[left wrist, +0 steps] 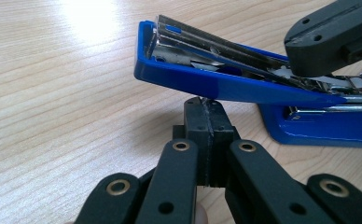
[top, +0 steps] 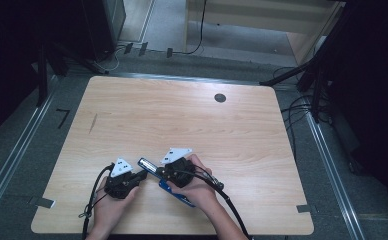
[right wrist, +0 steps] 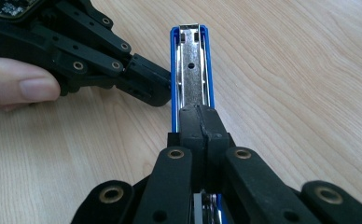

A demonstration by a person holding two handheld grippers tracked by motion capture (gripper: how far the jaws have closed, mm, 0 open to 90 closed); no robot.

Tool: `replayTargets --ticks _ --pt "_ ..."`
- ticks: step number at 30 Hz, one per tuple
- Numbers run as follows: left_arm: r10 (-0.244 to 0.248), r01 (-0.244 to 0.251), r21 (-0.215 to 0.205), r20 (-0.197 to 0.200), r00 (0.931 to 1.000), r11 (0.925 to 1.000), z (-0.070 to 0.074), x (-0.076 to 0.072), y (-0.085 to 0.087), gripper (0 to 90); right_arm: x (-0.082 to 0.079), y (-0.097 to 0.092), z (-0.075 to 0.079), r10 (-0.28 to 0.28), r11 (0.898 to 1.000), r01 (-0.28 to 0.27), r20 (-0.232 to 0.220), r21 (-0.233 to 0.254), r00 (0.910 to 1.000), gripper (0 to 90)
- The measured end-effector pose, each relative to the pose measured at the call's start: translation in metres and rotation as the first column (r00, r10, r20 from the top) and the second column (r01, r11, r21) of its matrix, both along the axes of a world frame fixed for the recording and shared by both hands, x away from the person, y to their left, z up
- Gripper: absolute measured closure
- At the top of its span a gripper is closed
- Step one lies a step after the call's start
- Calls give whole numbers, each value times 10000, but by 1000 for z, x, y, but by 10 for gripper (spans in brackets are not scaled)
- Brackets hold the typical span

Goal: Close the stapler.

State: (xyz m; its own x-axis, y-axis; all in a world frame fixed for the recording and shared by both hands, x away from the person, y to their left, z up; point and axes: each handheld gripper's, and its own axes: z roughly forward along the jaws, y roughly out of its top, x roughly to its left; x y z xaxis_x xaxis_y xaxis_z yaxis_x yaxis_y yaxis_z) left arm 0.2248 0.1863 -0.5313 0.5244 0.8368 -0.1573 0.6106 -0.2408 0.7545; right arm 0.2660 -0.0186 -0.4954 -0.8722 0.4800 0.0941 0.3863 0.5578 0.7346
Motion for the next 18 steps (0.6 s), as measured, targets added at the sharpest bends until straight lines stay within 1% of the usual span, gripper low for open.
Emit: replayTargets --ticks 4,5,8,18 --pt "5 -2 -148 171 9999 9999 1 -1 0 900 0 1 1 11 10000 -11 79 55 10000 900" --pt "5 -2 -148 171 9999 9999 1 -1 0 900 0 1 1 11 10000 -11 79 55 10000 900" --pt "-35 42 -323 227 9997 9995 2 -1 0 900 0 0 2 -26 9999 25 64 104 10000 900" --pt "-259 288 -475 618 9978 9985 9 -5 -5 900 -2 -4 7 -13 9998 8 207 223 9998 900"
